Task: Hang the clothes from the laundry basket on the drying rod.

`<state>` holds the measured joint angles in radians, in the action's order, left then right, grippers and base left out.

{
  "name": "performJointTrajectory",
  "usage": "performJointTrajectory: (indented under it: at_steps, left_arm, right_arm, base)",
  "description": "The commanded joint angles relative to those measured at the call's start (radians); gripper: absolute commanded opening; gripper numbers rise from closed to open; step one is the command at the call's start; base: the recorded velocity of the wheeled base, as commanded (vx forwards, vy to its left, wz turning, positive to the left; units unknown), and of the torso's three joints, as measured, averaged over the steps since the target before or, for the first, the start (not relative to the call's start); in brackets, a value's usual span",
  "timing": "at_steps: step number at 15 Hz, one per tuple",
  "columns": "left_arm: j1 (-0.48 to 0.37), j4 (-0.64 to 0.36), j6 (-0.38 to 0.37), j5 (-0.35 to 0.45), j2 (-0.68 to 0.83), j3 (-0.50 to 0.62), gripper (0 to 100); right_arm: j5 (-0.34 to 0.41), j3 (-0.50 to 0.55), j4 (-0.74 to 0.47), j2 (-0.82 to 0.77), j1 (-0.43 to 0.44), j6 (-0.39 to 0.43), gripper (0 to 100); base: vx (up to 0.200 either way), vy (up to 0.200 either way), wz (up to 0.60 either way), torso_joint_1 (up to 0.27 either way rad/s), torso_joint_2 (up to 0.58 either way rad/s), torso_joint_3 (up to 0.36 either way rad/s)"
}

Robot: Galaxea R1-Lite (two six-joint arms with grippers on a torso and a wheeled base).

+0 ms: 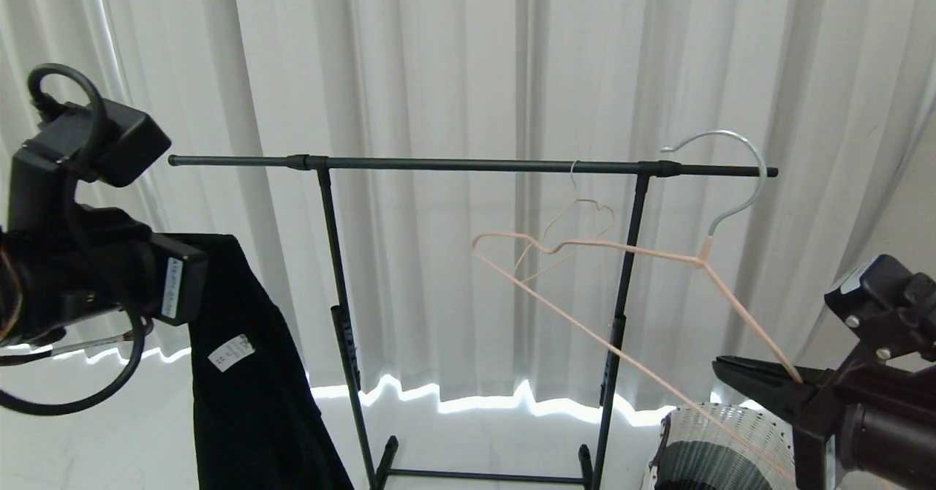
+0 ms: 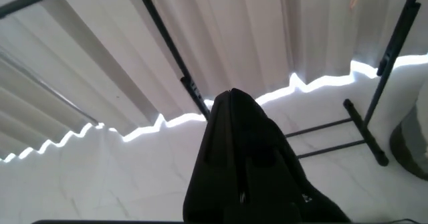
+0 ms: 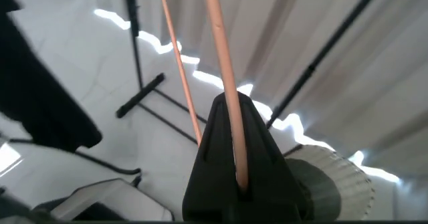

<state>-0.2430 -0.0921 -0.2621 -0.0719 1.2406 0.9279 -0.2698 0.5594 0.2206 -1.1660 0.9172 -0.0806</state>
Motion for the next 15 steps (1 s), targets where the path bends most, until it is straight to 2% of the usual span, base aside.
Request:
performJointTrajectory:
  at_steps: [1, 3, 4, 6, 9, 11, 15]
  left_arm:
    - [-0.07, 0.0, 0.115, -0.045, 0.141, 0.089, 0]
    - [-0.165, 0.0, 0.281, -0.187, 0.246, 0.175, 0]
    - [-0.193, 0.0, 0.323, -0.259, 0.295, 0.206, 0]
    - [-0.199, 0.0, 0.328, -0.27, 0.332, 0.23, 0]
    - [-0.199, 0.0, 0.33, -0.27, 0.361, 0.269, 0]
    - [-0.2, 0.0, 0.33, -0.27, 0.359, 0.275, 0]
    - [-0.216, 0.0, 0.343, -0.27, 0.35, 0.281, 0]
  right_arm:
    - [0.0, 0.005, 0.011, -0.05, 0.086, -0.031, 0]
    - [0.0, 0.027, 0.013, -0.077, 0.169, -0.09, 0]
    - [0.0, 0.048, 0.013, -0.093, 0.213, -0.123, 0]
    - [0.0, 0.082, 0.013, -0.12, 0.259, -0.154, 0]
    - [0.0, 0.094, 0.032, -0.135, 0.282, -0.162, 0]
    - [0.0, 0.093, 0.048, -0.158, 0.281, -0.168, 0]
    - [-0.009, 0.097, 0.169, -0.273, 0.258, -0.263, 0]
  base:
    - [0.0, 0.0, 0.0, 0.0, 0.0, 0.0]
    - [0.0, 0.0, 0.0, 0.0, 0.0, 0.0]
    - [0.0, 0.0, 0.0, 0.0, 0.0, 0.0]
    - [0.0, 0.0, 0.0, 0.0, 0.0, 0.0]
    - [0.0, 0.0, 0.0, 0.0, 0.0, 0.0]
    - [0.0, 0.0, 0.0, 0.0, 0.0, 0.0]
    - [0.0, 0.0, 0.0, 0.0, 0.0, 0.0]
